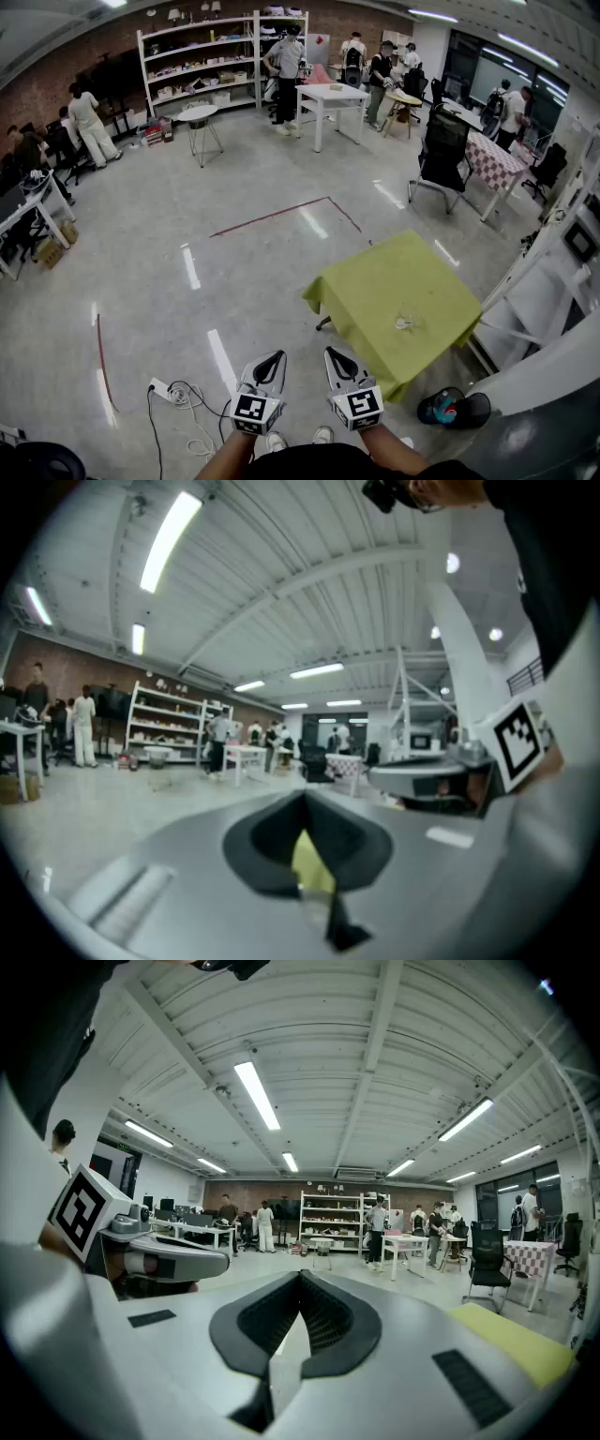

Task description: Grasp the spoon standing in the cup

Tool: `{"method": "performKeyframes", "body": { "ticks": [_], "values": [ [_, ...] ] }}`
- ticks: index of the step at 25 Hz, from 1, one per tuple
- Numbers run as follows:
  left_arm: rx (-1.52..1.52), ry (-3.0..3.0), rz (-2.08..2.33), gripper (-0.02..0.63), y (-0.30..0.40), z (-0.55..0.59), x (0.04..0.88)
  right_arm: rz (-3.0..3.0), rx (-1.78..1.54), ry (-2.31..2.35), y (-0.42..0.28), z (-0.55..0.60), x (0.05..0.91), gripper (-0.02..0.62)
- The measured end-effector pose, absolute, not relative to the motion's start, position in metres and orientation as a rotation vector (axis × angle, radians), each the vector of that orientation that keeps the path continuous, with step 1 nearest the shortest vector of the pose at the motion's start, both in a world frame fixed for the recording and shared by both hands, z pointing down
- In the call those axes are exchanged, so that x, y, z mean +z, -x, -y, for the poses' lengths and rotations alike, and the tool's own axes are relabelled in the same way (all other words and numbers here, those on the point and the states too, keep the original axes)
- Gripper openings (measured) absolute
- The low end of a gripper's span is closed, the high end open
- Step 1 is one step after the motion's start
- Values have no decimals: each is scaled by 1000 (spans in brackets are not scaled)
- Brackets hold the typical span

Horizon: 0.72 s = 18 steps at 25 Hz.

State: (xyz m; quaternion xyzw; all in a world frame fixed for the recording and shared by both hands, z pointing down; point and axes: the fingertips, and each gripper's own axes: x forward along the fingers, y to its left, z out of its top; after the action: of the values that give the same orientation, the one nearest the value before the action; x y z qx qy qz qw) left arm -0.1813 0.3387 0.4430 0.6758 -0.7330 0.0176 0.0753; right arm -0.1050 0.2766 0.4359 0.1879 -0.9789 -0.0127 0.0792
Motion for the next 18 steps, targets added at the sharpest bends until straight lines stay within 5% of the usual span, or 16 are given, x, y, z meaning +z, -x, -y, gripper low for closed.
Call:
{"method": "performKeyframes", "body": {
  "ticks": [18],
  "values": [
    [74, -2039, 2229, 6, 165, -314, 429, 3001, 0, -581, 86, -249, 419, 6]
  ]
}}
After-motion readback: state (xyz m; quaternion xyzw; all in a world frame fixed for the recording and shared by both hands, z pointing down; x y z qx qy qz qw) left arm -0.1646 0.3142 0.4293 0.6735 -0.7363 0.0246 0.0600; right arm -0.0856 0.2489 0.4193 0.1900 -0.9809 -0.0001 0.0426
